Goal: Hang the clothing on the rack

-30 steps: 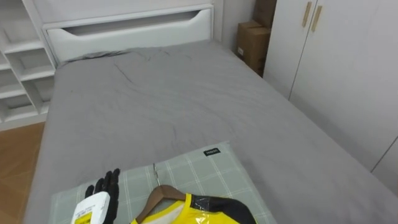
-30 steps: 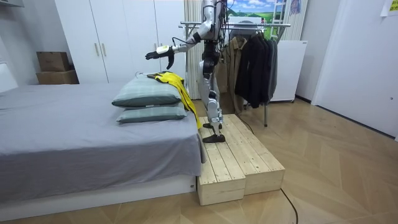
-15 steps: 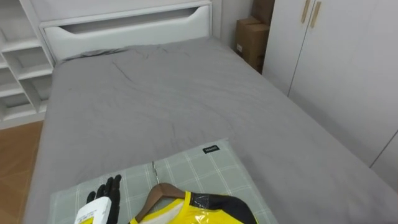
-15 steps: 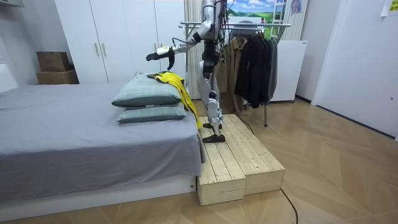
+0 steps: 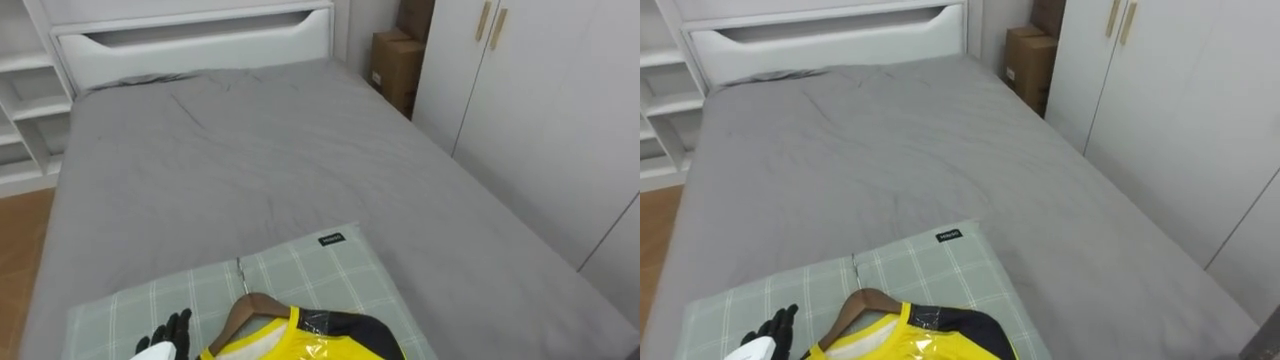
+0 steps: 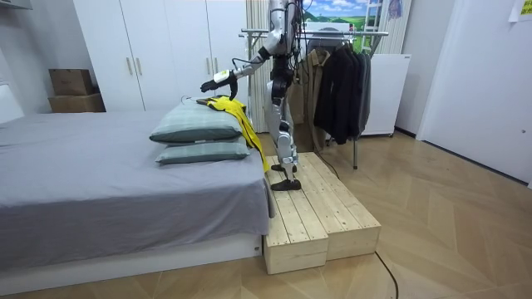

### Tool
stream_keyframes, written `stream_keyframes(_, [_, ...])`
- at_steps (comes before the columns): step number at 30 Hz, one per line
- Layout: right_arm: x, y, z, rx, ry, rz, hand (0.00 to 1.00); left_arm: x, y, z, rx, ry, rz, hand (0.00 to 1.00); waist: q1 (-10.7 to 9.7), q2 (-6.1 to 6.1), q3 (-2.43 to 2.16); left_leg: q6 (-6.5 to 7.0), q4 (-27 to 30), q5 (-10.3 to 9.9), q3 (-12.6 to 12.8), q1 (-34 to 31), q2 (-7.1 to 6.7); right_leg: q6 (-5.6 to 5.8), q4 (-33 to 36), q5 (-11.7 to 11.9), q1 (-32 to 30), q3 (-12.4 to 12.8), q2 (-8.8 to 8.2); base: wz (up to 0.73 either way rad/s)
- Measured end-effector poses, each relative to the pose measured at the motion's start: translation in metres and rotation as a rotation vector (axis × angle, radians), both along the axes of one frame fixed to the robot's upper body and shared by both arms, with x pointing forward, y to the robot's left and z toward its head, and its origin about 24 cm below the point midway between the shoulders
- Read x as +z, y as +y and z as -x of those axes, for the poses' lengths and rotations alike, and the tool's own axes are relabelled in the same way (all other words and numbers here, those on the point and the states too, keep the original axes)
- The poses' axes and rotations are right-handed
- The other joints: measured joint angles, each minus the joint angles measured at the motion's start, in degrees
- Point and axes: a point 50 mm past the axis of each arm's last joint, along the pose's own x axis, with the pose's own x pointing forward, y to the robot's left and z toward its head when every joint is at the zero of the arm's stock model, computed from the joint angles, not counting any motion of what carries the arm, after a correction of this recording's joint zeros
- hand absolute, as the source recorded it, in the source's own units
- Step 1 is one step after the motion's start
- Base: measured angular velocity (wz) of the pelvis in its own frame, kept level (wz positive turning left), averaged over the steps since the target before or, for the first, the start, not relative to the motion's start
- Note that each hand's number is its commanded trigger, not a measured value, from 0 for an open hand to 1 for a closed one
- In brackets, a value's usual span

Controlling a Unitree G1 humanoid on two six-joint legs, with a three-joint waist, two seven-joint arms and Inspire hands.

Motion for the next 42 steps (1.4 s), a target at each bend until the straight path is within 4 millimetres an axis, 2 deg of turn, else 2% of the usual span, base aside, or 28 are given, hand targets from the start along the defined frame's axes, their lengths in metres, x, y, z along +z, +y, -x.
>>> stream_keyframes(10, [0.001, 0.002, -0.006, 0.010, -0.024, -0.002, 0.00, 0.003, -0.011, -0.017, -0.015, -0.026, 0.032, 0.00, -0.53, 0.23, 0.08, 0.03, 0.06, 0.03, 0.18, -1.63, 0.00, -0.04, 0.18, 0.12, -1.90, 0.55, 0.02, -0.01])
stream_keyframes(16, [0.001, 0.003, -0.006, 0.014, -0.026, 0.002, 0.00, -0.001, -0.010, -0.016, 0.001, -0.007, 0.049, 0.00, -0.49, 0.24, 0.12, 0.04, 0.01, 0.03, 0.12, -1.80, 0.00, -0.11, 0.15, 0.19, -2.23, 0.71, 0.05, -0.01])
stream_keyframes(20, [0.002, 0.005, -0.014, 0.059, -0.037, 0.031, 0.00, 0.004, -0.009, -0.027, 0.036, -0.053, 0.085, 0.00, -0.33, 0.72, 0.30, 0.04, 0.49, 0.03, -0.19, -3.30, 0.00, -0.14, 0.15, 0.58, -3.17, 0.20, 0.04, 0.02])
stream_keyframes(21, [0.002, 0.005, -0.020, 0.078, -0.050, 0.037, 0.00, 0.008, -0.009, -0.033, 0.036, -0.084, 0.088, 0.00, -0.31, 0.92, 0.22, 0.11, 1.01, 0.08, -0.16, -4.29, 0.01, -0.20, 0.30, 0.83, -4.29, 0.30, 0.03, 0.00])
stream_keyframes(24, [0.005, 0.008, -0.033, 0.146, -0.069, 0.053, 0.00, 0.017, -0.012, -0.048, 0.017, -0.141, 0.092, 0.00, -0.32, 1.65, 0.46, 0.52, 1.03, 0.49, -0.12, -6.27, 0.00, -0.26, 1.01, 1.24, -6.63, 0.39, -0.03, -0.01])
stream_keyframes(26, [0.005, 0.009, -0.035, 0.167, -0.066, 0.056, 0.00, 0.018, -0.011, -0.053, 0.015, -0.144, 0.086, 0.00, -0.35, 1.68, 0.45, 0.49, 1.05, 0.72, 0.06, -7.13, -0.06, -0.27, 1.18, 1.25, -7.51, 0.34, -0.07, 0.00])
stream_keyframes(29, [0.005, 0.008, -0.036, 0.177, -0.069, 0.059, 0.00, 0.016, -0.007, -0.055, 0.031, -0.128, 0.072, 0.00, -0.35, 1.67, 0.50, 0.49, 1.44, 0.80, 0.06, -8.45, -0.05, -0.32, 1.55, 1.28, -8.82, 0.37, -0.09, 0.00])
stream_keyframes(34, [0.007, 0.012, -0.044, 0.206, -0.079, 0.056, 0.00, 0.014, 0.009, -0.056, 0.066, -0.110, 0.018, 0.00, -0.33, 0.91, 0.92, 0.52, 2.02, 0.82, -0.02, -9.97, -0.04, -0.33, 2.20, 1.28, -10.54, 0.51, -0.22, 0.00])
stream_keyframes(42, [0.008, 0.014, -0.054, 0.252, -0.066, 0.065, 0.00, 0.009, 0.021, -0.050, 0.112, -0.075, -0.021, 0.00, -0.24, 0.42, 0.89, 0.53, 2.11, 0.83, -0.05, -11.47, -0.04, -0.39, 2.16, 1.33, -12.02, 0.51, -0.24, 0.00])
